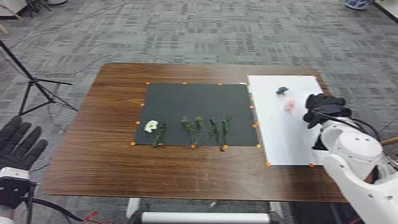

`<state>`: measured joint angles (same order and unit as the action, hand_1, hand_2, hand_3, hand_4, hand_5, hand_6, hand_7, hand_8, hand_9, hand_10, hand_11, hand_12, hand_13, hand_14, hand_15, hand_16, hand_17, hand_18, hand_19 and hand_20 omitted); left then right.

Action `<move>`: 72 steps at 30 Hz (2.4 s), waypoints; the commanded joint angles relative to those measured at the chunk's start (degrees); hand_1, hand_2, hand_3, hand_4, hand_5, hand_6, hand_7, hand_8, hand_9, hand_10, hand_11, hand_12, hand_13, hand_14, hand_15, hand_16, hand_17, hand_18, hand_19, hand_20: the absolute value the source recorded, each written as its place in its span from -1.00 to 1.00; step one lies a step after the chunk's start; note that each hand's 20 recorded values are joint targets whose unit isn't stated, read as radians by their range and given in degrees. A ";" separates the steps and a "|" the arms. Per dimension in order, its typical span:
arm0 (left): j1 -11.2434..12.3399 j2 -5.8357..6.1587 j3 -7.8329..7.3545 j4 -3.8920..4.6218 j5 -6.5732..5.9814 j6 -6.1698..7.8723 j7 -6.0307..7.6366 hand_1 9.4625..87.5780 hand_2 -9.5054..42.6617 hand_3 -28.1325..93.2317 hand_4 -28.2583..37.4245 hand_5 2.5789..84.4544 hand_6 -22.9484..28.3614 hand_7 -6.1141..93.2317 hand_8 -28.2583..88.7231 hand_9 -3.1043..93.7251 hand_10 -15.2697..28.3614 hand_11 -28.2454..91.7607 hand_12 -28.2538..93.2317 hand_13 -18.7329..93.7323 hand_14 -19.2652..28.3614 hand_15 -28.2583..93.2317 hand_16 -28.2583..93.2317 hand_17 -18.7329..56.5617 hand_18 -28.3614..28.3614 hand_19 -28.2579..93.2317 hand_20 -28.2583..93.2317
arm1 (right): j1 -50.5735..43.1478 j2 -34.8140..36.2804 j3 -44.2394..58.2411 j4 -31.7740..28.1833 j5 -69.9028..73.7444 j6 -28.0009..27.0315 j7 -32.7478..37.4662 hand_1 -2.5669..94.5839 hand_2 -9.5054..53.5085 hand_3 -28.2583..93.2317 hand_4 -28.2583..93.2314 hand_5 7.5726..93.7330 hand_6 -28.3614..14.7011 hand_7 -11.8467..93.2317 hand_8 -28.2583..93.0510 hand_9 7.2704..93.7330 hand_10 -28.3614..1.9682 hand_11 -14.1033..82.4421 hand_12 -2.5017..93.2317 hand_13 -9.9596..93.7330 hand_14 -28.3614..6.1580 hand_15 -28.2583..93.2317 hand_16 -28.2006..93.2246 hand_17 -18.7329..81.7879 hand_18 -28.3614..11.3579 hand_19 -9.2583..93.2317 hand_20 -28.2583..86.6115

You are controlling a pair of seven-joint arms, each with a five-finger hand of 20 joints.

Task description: Arrange flowers

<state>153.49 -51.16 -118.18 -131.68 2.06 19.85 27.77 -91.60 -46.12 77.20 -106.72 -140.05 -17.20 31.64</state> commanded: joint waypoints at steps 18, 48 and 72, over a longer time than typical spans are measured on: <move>0.50 -0.30 0.06 -0.63 -0.96 0.45 0.03 -0.64 0.07 0.60 -1.00 -0.23 0.15 -0.69 -0.64 -0.34 0.20 -0.32 -0.33 -0.30 0.30 -0.21 -0.56 -0.60 0.35 -0.27 -0.33 | -0.14 -2.06 -5.88 7.99 -1.21 16.38 0.77 0.40 -1.00 0.51 -1.00 0.46 0.39 -0.25 -0.55 0.77 0.43 -0.49 -0.10 0.51 0.16 0.65 0.15 0.00 -0.72 0.70 0.21; -5.04 1.60 2.51 1.13 0.54 0.60 -3.60 -0.65 0.06 0.60 -1.00 -0.23 0.16 -0.69 -0.64 -0.35 0.21 -0.32 -0.33 -0.31 0.31 -0.21 -0.56 -0.61 0.35 -0.27 -0.33 | 27.41 -20.56 -35.98 11.82 9.09 31.25 -17.48 0.38 -1.00 0.59 -1.00 0.50 0.39 -0.17 -0.51 0.81 0.43 -0.42 0.03 0.52 0.17 0.65 0.20 0.01 -0.71 0.70 0.23; -6.31 2.77 5.29 1.60 0.44 0.86 -2.78 -0.64 0.06 0.60 -1.00 -0.25 0.16 -0.69 -0.64 -0.35 0.20 -0.33 -0.33 -0.31 0.31 -0.21 -0.56 -0.61 0.35 -0.27 -0.33 | 38.22 -28.85 -51.63 26.66 7.67 31.11 -16.56 0.34 -1.00 0.59 -1.00 0.45 0.39 -0.14 -0.56 0.77 0.45 -0.40 0.02 0.51 0.19 0.63 0.21 -0.01 -0.70 0.68 0.22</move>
<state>147.64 -48.73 -113.17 -130.21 2.12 20.41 25.17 -55.07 -72.17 25.79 -82.40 -131.40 13.78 14.39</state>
